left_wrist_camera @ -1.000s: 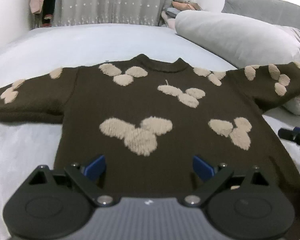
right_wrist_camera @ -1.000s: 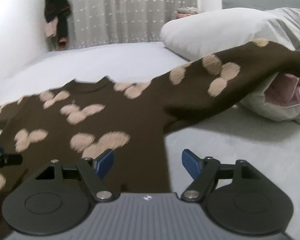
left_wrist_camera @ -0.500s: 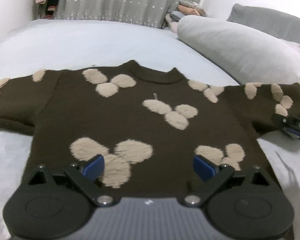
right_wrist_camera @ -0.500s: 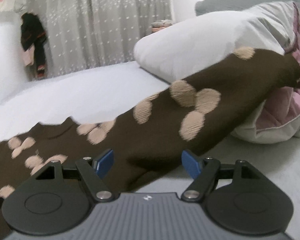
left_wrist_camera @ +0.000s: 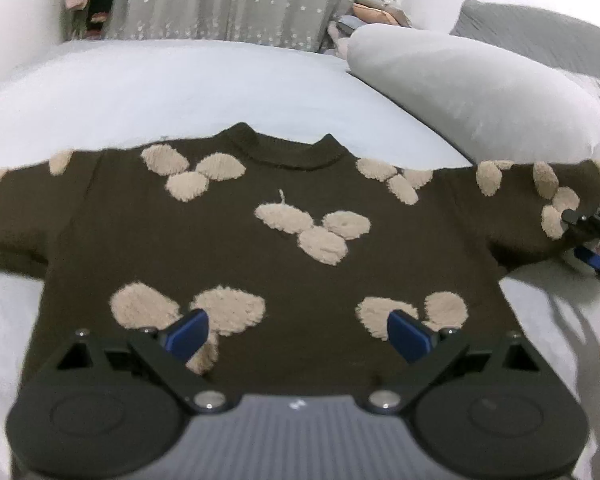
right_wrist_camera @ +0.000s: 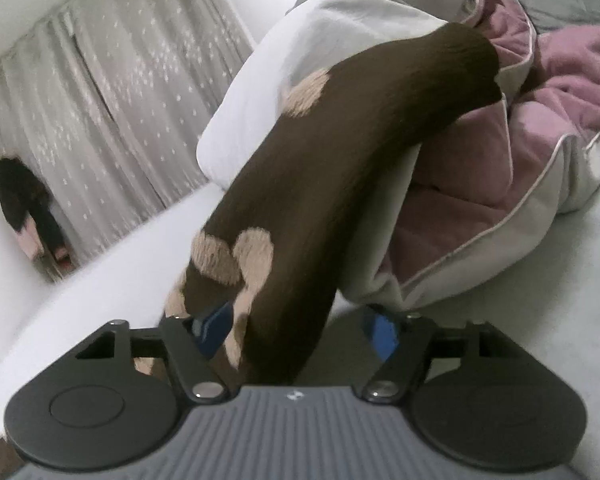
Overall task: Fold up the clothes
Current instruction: 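Grasp the sleeve lying by the pillow with the right gripper, then fold the held sleeve across the sweater body with the right gripper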
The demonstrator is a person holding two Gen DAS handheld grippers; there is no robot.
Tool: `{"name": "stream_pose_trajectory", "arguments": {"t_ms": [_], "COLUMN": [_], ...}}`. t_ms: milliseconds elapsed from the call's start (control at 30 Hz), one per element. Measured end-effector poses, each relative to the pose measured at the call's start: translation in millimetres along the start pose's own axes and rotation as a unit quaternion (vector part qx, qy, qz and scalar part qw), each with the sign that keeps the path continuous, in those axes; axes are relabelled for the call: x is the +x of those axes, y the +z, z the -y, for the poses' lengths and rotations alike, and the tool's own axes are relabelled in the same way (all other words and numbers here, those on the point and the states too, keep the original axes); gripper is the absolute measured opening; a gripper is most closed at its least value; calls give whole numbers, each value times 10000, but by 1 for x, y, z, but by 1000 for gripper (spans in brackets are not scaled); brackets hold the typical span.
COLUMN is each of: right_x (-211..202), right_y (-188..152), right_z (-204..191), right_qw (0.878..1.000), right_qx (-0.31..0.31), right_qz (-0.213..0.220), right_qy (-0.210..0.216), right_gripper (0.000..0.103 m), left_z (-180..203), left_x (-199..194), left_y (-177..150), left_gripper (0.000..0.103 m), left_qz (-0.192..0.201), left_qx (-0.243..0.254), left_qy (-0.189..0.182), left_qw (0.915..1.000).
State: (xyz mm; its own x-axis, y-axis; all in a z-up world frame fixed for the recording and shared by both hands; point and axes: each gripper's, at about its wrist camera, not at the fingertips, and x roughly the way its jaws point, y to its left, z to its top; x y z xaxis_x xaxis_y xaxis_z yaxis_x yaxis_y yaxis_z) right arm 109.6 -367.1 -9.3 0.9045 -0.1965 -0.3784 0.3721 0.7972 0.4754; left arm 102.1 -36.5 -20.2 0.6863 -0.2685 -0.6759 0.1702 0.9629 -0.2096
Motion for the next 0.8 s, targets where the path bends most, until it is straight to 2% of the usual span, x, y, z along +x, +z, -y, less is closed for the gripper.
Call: {"name": "stream_pose_trajectory", "arguments": {"t_ms": [33, 100, 233, 333, 433, 600, 800], "right_x": [-1, -3, -12, -15, -20, -33, -37], "right_y": [-1, -3, -3, -2, -5, -13, -38], "right_z": [-1, -3, -7, -16, -32, -69, -106], "right_qw": [9999, 9993, 9986, 9966, 9921, 9722, 9407], "right_qx": [-84, -249, -239, -482, -804, -1767, -2589], "right_qz": [-32, -25, 293, 425, 589, 644, 138], "right_qy": [89, 261, 381, 523, 756, 1393, 2190], "right_gripper": [64, 48, 36, 20, 17, 16, 16], "left_z": [1, 1, 3, 3, 3, -1, -7], "left_x": [0, -1, -2, -4, -8, -16, -21], "left_y": [-1, -3, -5, -4, -4, -2, -3], "left_gripper": [97, 97, 96, 96, 96, 91, 90], "left_qz": [-8, -22, -23, -21, -16, -25, -27], "left_qx": [-48, -124, -243, -281, -317, -472, -590], "left_qy": [-28, -97, -128, -127, -172, -652, -821], "left_qw": [10000, 9999, 9996, 9995, 9993, 9968, 9949]}}
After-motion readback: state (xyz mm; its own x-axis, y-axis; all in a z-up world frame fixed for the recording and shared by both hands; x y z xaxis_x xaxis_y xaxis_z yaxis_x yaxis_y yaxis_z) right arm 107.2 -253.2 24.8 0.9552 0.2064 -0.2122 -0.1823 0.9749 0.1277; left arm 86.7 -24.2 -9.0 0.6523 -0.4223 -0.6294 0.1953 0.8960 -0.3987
